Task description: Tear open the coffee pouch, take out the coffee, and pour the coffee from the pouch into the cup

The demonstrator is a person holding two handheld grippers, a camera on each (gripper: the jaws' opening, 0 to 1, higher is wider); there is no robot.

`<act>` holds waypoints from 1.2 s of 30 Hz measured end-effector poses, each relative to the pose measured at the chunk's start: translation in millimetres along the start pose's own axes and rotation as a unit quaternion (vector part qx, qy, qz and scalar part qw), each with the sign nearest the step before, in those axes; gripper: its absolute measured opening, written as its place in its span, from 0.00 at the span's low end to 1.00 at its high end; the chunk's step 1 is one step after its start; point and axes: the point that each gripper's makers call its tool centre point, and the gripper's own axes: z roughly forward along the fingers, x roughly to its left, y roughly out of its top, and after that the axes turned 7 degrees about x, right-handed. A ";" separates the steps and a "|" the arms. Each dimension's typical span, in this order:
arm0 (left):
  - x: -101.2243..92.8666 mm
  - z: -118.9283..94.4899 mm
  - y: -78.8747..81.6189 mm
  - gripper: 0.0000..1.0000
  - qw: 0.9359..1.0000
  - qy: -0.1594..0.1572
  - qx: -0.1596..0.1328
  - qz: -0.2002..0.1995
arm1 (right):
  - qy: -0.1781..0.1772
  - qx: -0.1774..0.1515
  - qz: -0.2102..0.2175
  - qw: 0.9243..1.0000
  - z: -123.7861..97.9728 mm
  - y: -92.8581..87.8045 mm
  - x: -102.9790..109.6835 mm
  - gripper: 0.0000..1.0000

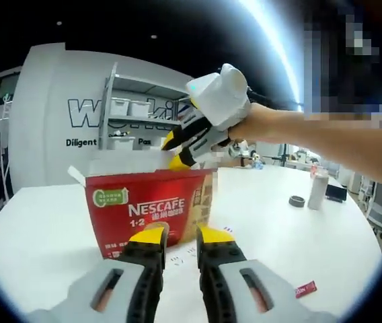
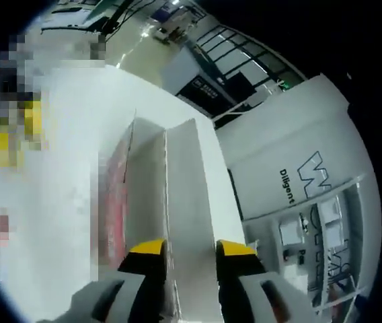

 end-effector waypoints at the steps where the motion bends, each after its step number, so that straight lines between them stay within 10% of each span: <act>1: 0.9 -0.4 -0.2 0.20 1.000 0.000 0.000 -0.001 | -0.004 -0.001 0.003 1.000 -0.7 -0.1 -1.5 0.29; 11: -0.3 0.4 0.2 0.20 1.000 -0.004 -0.003 -0.007 | -0.053 -0.056 0.066 0.995 -20.1 -0.8 -21.9 0.29; 20: -9.0 -0.8 6.3 0.21 1.000 -0.010 -0.009 0.000 | -0.102 -0.212 0.206 0.950 -111.7 -11.0 -25.9 0.25; 21: -9.2 -1.2 6.4 0.21 1.000 -0.009 -0.008 0.001 | -0.103 -0.242 0.234 0.936 -125.7 -9.2 -19.5 0.24; 27: -7.1 -3.0 9.4 0.22 1.000 -0.005 -0.011 0.006 | -0.077 -0.296 0.290 0.907 -182.0 -25.0 48.2 0.25; 36: -42.5 -20.2 34.0 0.33 0.997 -0.016 -0.033 0.073 | -0.045 -0.317 0.346 0.882 -238.8 -59.2 144.1 0.29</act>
